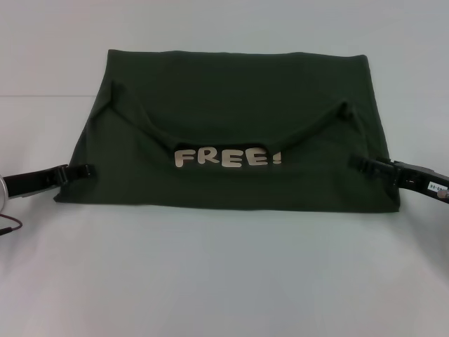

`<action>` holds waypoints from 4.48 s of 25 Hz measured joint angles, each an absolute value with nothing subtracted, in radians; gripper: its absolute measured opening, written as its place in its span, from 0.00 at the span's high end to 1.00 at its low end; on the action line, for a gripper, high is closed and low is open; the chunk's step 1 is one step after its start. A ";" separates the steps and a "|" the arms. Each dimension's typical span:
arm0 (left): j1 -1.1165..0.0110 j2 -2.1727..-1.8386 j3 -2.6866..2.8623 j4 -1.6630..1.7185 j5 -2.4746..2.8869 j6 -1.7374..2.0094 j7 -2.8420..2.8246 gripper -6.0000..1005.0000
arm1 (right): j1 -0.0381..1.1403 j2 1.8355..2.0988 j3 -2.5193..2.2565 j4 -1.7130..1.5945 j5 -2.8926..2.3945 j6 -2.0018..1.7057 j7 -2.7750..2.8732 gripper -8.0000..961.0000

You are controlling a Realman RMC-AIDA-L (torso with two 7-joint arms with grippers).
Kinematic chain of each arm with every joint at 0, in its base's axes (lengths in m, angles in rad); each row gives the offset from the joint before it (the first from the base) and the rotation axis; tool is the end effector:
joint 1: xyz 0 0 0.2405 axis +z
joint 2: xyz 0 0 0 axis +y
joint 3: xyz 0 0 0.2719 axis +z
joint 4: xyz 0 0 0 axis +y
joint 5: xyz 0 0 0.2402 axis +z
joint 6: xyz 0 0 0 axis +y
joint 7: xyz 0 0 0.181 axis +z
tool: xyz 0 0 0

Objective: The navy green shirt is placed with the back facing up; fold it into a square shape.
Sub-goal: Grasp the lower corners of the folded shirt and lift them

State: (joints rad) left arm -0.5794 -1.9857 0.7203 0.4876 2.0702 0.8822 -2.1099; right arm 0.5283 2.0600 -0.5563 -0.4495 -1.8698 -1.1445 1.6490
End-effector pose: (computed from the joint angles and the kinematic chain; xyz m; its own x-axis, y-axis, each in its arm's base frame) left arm -0.3832 0.4455 -0.0085 0.2436 0.7323 0.6359 0.9603 -0.0902 -0.2640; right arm 0.3458 0.4137 -0.0341 0.3683 -0.5922 -0.7167 -0.9099 -0.3880 -0.1470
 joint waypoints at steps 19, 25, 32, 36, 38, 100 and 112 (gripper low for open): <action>-0.587 -1.999 0.738 0.488 2.072 0.880 -2.100 0.33 | 0.533 2.062 -0.571 -0.449 -1.870 -1.137 1.649 0.06; -0.586 -1.999 0.759 0.488 2.072 0.887 -2.104 0.33 | 0.536 2.062 -0.571 -0.449 -1.870 -1.137 1.649 0.06; -0.576 -2.003 0.763 0.499 2.073 0.877 -2.106 0.36 | 0.538 2.063 -0.571 -0.449 -1.870 -1.137 1.649 0.06; -0.571 -2.003 0.761 0.510 2.071 0.876 -2.097 0.46 | 0.538 2.063 -0.571 -0.449 -1.870 -1.137 1.649 0.06; -0.571 -2.004 0.763 0.514 2.073 0.876 -2.097 0.52 | 0.538 2.063 -0.571 -0.449 -1.870 -1.137 1.649 0.06; -0.577 -2.005 0.765 0.520 2.093 0.876 -2.066 0.99 | 0.801 1.979 -0.761 -0.562 -2.606 -1.138 2.531 0.07; -0.577 -2.006 0.766 0.520 2.090 0.876 -2.066 0.99 | 0.790 1.973 -0.759 -0.558 -2.606 -1.134 2.532 0.07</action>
